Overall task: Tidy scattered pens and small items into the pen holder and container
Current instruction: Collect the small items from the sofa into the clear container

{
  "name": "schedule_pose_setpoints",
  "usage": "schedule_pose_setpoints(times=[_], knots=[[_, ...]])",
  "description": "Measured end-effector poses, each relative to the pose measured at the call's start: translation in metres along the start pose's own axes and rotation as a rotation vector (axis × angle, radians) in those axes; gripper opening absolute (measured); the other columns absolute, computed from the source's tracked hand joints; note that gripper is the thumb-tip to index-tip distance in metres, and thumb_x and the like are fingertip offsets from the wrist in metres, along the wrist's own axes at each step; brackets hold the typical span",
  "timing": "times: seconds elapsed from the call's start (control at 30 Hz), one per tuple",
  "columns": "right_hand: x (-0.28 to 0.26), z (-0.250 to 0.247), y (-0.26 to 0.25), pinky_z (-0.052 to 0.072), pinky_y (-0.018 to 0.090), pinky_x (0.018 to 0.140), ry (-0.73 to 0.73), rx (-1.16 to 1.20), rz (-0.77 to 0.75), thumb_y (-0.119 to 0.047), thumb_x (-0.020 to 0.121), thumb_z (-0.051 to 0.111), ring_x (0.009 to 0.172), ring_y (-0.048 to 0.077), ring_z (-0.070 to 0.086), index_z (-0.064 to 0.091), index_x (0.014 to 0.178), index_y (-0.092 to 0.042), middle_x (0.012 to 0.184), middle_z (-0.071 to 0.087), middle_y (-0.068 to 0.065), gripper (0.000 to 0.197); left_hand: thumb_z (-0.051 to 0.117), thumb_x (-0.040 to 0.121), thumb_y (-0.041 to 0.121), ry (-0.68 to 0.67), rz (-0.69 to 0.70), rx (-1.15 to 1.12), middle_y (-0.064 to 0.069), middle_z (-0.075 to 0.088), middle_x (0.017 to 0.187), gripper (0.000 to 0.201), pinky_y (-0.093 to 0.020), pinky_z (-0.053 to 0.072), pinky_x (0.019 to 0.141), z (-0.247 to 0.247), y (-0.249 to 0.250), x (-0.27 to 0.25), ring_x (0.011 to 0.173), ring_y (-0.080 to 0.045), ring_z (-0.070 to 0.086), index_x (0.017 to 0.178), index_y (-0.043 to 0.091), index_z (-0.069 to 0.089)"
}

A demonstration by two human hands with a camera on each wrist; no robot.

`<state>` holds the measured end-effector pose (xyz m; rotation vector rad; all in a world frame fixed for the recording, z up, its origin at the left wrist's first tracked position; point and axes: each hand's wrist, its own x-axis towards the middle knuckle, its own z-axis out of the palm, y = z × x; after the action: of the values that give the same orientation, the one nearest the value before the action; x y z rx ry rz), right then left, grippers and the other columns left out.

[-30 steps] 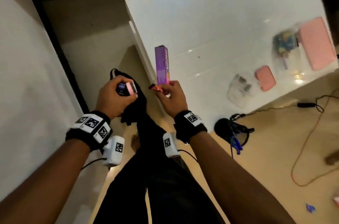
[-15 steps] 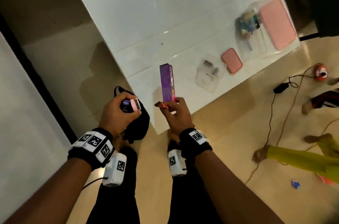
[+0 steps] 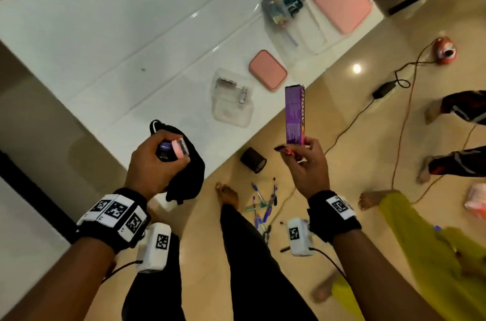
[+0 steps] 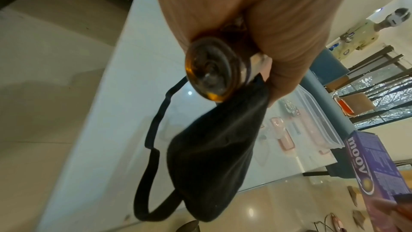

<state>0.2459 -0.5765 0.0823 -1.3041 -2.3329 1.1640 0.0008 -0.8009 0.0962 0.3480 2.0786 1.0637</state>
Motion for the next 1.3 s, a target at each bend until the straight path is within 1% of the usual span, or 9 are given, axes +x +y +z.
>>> schedule_pose_setpoints(times=[0.13, 0.27, 0.43, 0.57, 0.7, 0.83, 1.03, 1.2, 1.3], knots=[[0.041, -0.017, 0.016, 0.055, 0.026, 0.068, 0.012, 0.008, -0.056, -0.046, 0.084, 0.063, 0.091, 0.013, 0.058, 0.076, 0.098, -0.017, 0.110, 0.050, -0.002, 0.035, 0.080, 0.072, 0.008, 0.057, 0.005, -0.007, 0.011, 0.069, 0.084, 0.037, -0.025, 0.051, 0.072, 0.019, 0.025, 0.013, 0.076, 0.004, 0.064, 0.092, 0.034, 0.063], [0.085, -0.015, 0.023, 0.053, 0.031, 0.071, -0.041, -0.022, -0.116, -0.035, 0.085, 0.066, 0.080, 0.011, 0.056, 0.076, 0.099, -0.023, 0.111, 0.051, -0.005, 0.021, 0.080, 0.072, 0.010, 0.091, -0.001, 0.002, 0.006, 0.071, 0.093, 0.038, -0.043, 0.058, 0.077, 0.031, 0.042, 0.028, 0.089, -0.012, 0.068, 0.100, 0.031, 0.065], [0.140, -0.007, 0.015, 0.050, 0.034, 0.072, -0.078, -0.148, -0.294, -0.027, 0.085, 0.068, 0.081, 0.022, 0.058, 0.078, 0.096, -0.029, 0.112, 0.059, 0.006, 0.015, 0.079, 0.073, 0.003, 0.154, 0.031, -0.043, 0.000, 0.070, 0.096, 0.037, -0.033, 0.055, 0.077, 0.040, 0.058, 0.043, 0.091, -0.019, 0.067, 0.097, 0.027, 0.066], [0.192, -0.024, -0.007, 0.047, 0.036, 0.080, 0.009, -0.191, -0.383, -0.025, 0.083, 0.068, 0.095, 0.030, 0.054, 0.078, 0.096, -0.027, 0.117, 0.058, 0.013, 0.016, 0.079, 0.072, 0.003, 0.155, 0.047, -0.050, 0.002, 0.071, 0.095, 0.037, -0.039, 0.055, 0.086, 0.047, 0.067, 0.046, 0.092, -0.018, 0.068, 0.094, 0.029, 0.066], [0.258, -0.047, -0.016, 0.049, 0.037, 0.081, 0.154, -0.109, -0.310, -0.036, 0.082, 0.061, 0.092, 0.031, 0.057, 0.079, 0.093, -0.024, 0.110, 0.058, 0.011, 0.024, 0.079, 0.072, 0.002, 0.159, 0.068, -0.055, 0.005, 0.071, 0.092, 0.038, -0.039, 0.055, 0.087, 0.056, 0.077, 0.045, 0.091, -0.015, 0.068, 0.095, 0.030, 0.066], [0.304, -0.053, -0.011, 0.043, 0.029, 0.079, 0.071, -0.210, -0.127, -0.033, 0.085, 0.064, 0.095, 0.032, 0.057, 0.076, 0.105, -0.024, 0.110, 0.055, 0.013, 0.024, 0.079, 0.071, 0.002, 0.155, 0.090, -0.081, 0.005, 0.072, 0.091, 0.040, -0.035, 0.055, 0.084, 0.067, 0.086, 0.045, 0.088, -0.012, 0.068, 0.094, 0.032, 0.066], [0.302, -0.036, -0.007, 0.042, 0.035, 0.076, -0.160, -0.377, -0.072, -0.045, 0.092, 0.052, 0.088, 0.020, 0.052, 0.068, 0.101, -0.028, 0.097, 0.055, -0.005, 0.025, 0.078, 0.071, 0.000, 0.122, 0.083, -0.105, 0.005, 0.072, 0.089, 0.040, -0.026, 0.054, 0.079, 0.079, 0.096, 0.040, 0.085, -0.010, 0.069, 0.094, 0.030, 0.067], [0.293, -0.048, -0.004, 0.046, 0.037, 0.084, -0.043, -0.149, -0.090, -0.025, 0.091, 0.057, 0.096, 0.027, 0.059, 0.070, 0.105, -0.017, 0.107, 0.066, 0.006, 0.020, 0.079, 0.071, 0.000, 0.101, 0.105, -0.075, 0.008, 0.072, 0.091, 0.040, -0.017, 0.053, 0.077, 0.082, 0.116, 0.038, 0.088, -0.007, 0.068, 0.096, 0.029, 0.066], [0.305, -0.065, 0.001, 0.037, 0.029, 0.074, -0.026, -0.245, -0.074, -0.025, 0.093, 0.056, 0.094, 0.028, 0.057, 0.072, 0.102, -0.012, 0.102, 0.062, 0.011, 0.022, 0.080, 0.071, 0.001, 0.090, 0.144, -0.071, 0.008, 0.071, 0.094, 0.039, -0.017, 0.052, 0.079, 0.086, 0.135, 0.045, 0.090, -0.007, 0.068, 0.098, 0.027, 0.066]])
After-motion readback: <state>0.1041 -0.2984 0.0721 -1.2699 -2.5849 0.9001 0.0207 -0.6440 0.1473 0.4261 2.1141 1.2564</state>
